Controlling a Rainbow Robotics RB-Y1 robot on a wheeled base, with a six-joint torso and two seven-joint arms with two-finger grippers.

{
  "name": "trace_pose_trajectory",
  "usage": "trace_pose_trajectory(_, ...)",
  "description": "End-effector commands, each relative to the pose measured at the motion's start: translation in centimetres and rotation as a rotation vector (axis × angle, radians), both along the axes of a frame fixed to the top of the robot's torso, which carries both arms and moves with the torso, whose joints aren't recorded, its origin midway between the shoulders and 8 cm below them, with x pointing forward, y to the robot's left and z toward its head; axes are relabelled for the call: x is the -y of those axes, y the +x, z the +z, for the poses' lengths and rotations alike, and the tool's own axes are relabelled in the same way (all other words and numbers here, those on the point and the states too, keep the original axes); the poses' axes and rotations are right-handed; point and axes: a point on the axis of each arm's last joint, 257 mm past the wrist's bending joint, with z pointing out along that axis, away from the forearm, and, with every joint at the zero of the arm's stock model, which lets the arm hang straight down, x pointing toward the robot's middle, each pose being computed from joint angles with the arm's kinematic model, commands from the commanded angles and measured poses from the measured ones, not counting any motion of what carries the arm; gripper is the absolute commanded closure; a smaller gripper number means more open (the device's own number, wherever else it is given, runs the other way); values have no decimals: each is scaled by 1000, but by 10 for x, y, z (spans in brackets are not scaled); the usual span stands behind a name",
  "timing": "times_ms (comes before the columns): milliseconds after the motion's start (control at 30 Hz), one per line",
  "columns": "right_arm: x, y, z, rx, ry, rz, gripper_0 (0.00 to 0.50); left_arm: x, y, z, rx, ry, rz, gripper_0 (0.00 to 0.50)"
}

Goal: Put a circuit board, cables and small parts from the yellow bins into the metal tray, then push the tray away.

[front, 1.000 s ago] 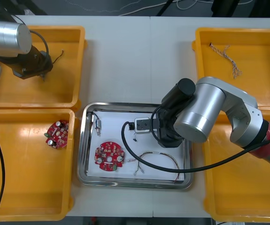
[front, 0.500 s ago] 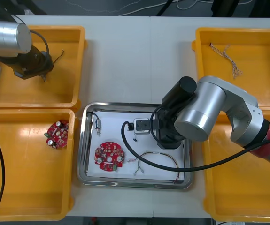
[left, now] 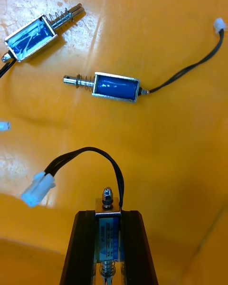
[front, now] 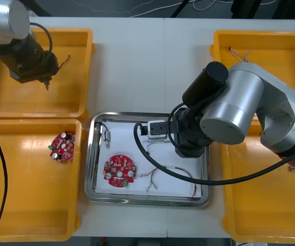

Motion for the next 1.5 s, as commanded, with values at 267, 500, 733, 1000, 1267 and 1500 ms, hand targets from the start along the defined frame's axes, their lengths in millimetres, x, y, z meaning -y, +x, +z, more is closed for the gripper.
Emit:
trace_pose_trajectory(267, 17, -12, 77, -13, 134, -184, 0, 27, -27, 72, 20, 6, -84, 500)
trace_pose_trajectory(500, 40, -11, 98, -70, 218, -378, 0, 40, -39, 81, 34, -5, -106, 500)
trace_pose_trajectory(733, 72, -3, 107, -93, 299, -614, 0, 51, -52, 74, 70, -12, -142, 500)
trace_pose_trajectory(1000, 101, 7, 117, -102, 411, -846, 0, 76, -72, 59, 98, 7, -171, 500)
trace_pose_trajectory(1267, 143, 13, 112, -85, 475, -1111, 0, 120, -95, 37, 81, -11, -182, 500)
trace_pose_trajectory(1500, 169, 15, 111, -60, 502, -1256, 0, 157, -111, 19, 47, -40, -183, 500)
